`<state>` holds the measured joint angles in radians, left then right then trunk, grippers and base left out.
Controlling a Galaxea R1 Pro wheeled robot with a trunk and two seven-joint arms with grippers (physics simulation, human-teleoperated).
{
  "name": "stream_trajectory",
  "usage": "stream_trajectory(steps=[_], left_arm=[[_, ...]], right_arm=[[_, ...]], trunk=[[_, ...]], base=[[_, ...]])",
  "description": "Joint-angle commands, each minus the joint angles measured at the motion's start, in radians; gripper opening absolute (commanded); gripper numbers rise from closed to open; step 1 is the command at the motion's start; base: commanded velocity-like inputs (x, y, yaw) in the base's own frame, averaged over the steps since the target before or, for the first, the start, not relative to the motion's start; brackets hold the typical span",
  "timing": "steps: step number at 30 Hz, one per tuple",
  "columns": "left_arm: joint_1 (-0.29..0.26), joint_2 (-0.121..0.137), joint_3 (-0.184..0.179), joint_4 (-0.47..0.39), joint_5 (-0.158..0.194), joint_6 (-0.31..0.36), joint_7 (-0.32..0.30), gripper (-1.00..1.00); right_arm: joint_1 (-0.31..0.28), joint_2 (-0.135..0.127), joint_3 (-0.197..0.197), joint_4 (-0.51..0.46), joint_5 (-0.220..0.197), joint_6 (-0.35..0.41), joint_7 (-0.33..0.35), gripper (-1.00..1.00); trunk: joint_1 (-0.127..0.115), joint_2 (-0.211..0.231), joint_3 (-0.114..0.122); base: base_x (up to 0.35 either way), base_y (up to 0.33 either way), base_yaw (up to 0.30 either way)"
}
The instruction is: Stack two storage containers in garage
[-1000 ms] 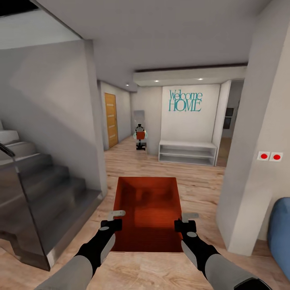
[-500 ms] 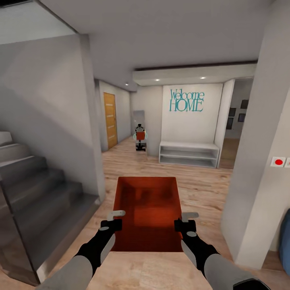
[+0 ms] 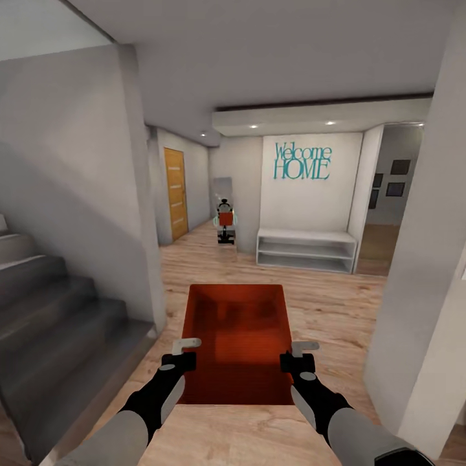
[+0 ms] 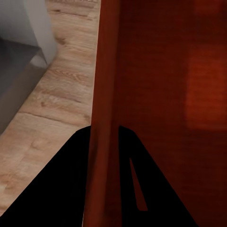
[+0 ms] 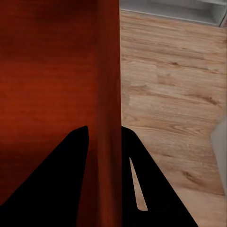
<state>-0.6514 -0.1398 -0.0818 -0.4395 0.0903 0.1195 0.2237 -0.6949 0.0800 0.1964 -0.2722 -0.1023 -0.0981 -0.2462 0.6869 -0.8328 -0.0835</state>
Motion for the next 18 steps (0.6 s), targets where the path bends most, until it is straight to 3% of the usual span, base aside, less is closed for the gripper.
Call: stream_trajectory(steps=[1, 18], left_arm=[[-0.001, 0.002, 0.083, -0.001, 0.019, 0.006, 0.013, -1.00], [-0.001, 0.003, 0.083, 0.001, 0.019, 0.006, 0.013, -1.00]], right_arm=[[-0.002, 0.000, -0.012, -0.004, 0.003, -0.006, 0.001, -1.00], [-0.002, 0.000, -0.012, -0.004, -0.001, -0.008, 0.001, -1.00]], trunk=[[0.001, -0.001, -0.001], [0.001, -0.001, -0.001]], base=[[0.322, 0.000, 0.000], [0.322, 0.000, 0.000]])
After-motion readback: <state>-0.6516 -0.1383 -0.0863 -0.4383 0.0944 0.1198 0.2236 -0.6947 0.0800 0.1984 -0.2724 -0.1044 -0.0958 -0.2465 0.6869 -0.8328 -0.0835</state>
